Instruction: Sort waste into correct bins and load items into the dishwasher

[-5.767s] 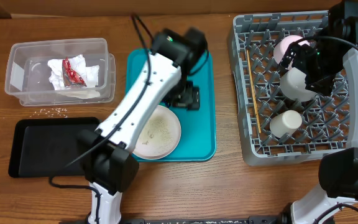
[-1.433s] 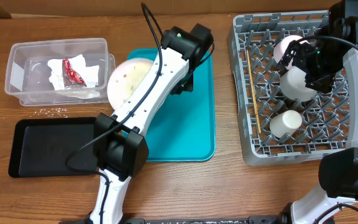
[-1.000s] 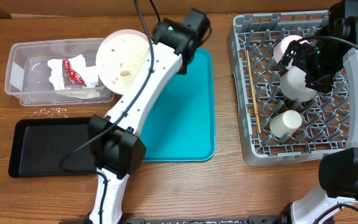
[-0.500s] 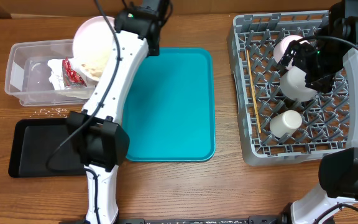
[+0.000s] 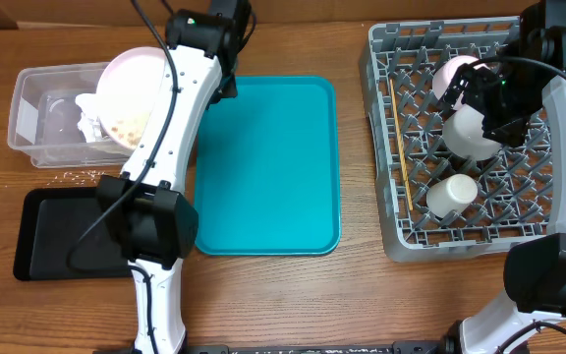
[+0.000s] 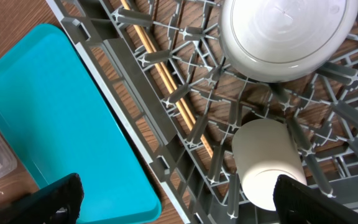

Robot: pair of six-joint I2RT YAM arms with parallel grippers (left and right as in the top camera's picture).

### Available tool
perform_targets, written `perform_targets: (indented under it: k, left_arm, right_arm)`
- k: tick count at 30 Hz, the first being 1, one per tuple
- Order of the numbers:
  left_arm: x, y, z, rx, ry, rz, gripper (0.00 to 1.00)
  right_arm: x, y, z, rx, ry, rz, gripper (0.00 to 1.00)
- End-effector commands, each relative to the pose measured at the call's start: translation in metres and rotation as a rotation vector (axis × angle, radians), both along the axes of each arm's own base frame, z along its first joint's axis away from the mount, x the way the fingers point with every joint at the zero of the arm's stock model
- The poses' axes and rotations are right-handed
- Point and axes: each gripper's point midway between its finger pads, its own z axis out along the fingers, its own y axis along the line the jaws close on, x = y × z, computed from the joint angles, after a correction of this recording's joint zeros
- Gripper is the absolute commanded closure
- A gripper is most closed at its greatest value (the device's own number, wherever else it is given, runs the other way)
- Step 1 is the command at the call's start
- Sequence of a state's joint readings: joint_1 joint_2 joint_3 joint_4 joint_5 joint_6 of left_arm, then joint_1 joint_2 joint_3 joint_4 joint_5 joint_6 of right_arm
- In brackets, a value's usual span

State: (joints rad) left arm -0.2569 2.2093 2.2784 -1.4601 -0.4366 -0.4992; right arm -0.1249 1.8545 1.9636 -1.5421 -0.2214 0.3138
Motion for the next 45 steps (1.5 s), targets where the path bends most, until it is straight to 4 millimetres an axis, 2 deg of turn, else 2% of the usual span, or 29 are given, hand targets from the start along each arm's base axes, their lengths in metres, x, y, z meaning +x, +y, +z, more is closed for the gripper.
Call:
perform_targets:
  k: [1,9,13,19,27,32,40,45]
  left_arm:
    - [-0.005,0.021,0.020,-0.043,-0.070,0.161,0.96]
    - [-0.023,0.040,0.029,-0.322,-0.022,0.256,0.96]
    - [-0.028,0.057,0.029,-0.449,0.001,0.321,0.96]
    - [-0.042,0.096,0.027,-0.478,0.028,0.429,0.96]
    - [-0.060,0.129,0.026,-0.499,0.055,0.531,0.96]
    - [-0.062,0.137,0.027,-0.588,0.050,0.571,0.96]
    - [-0.071,0.150,0.027,-0.622,0.062,0.626,0.96]
    - [-0.071,0.146,0.026,-0.673,0.072,0.614,0.96]
  right_arm:
    - [0.002,-0.002,0.013,-0.001,-0.042,-0.007,0.00]
    - [0.002,-0.002,0.013,-0.001,-0.042,-0.007,0.00]
    - [0.002,-0.002,0.013,-0.001,-0.042,-0.007,0.00]
    - [0.002,-0.002,0.013,-0.001,-0.042,-0.007,0.00]
    - [0.002,-0.002,0.013,-0.001,-0.042,-0.007,0.00]
    - [0.002,-0.002,0.013,-0.001,-0.042,-0.007,0.00]
    - [0.002,-0.002,0.013,-0.001,-0.042,-0.007,0.00]
    - [0.002,-0.002,0.013,-0.001,-0.042,-0.007,0.00]
